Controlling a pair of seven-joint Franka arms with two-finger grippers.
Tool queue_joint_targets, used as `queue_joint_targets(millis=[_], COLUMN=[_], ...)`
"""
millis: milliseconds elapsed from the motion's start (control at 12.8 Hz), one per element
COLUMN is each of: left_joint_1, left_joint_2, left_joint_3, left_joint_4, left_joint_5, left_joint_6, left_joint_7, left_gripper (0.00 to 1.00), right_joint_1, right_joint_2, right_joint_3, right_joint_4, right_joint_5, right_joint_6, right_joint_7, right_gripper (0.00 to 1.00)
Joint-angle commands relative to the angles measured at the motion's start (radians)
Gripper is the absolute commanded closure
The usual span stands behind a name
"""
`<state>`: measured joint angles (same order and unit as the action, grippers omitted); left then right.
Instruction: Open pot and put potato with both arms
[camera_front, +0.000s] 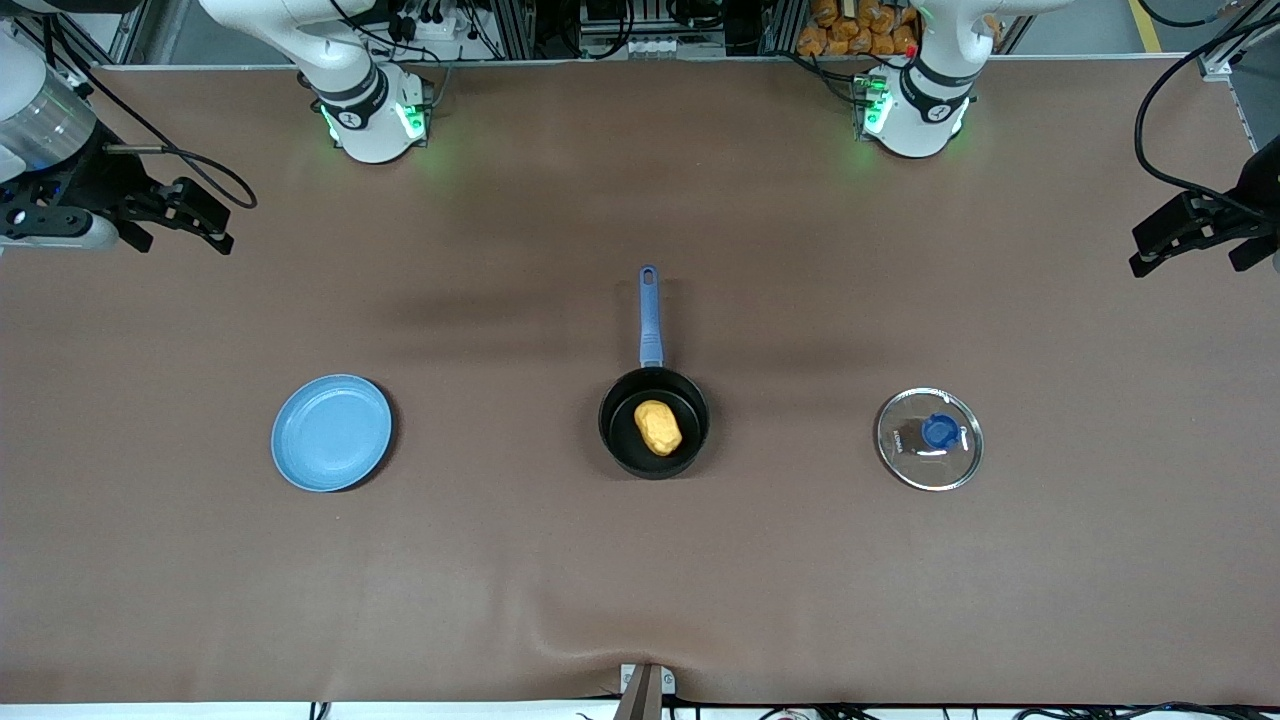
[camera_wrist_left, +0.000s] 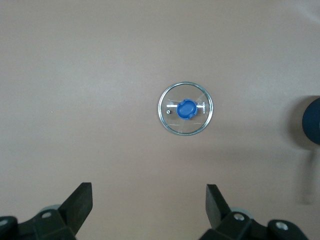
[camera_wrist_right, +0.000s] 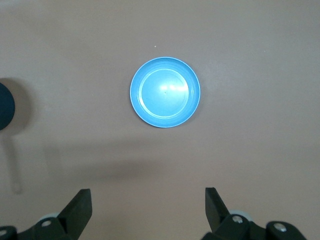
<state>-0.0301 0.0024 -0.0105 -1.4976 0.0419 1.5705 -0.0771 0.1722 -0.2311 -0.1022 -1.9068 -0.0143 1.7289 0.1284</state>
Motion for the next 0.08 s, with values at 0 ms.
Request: queue_joint_targets(millis=[0], left_joint_1=[-0.010], left_joint_2=[-0.004], left_joint_3=[0.004], left_joint_4=[0.013], left_joint_5=[0.015], left_joint_6=[-0.018], left_joint_7=[0.010], left_gripper=[0.00], right_joint_1=[-0.017], right_joint_2=[-0.025], right_joint_3=[0.016], right_joint_4=[0.012], right_joint_5=[-0.015], right_joint_6=[-0.025], right_joint_7=[0.000], right_gripper=[0.00])
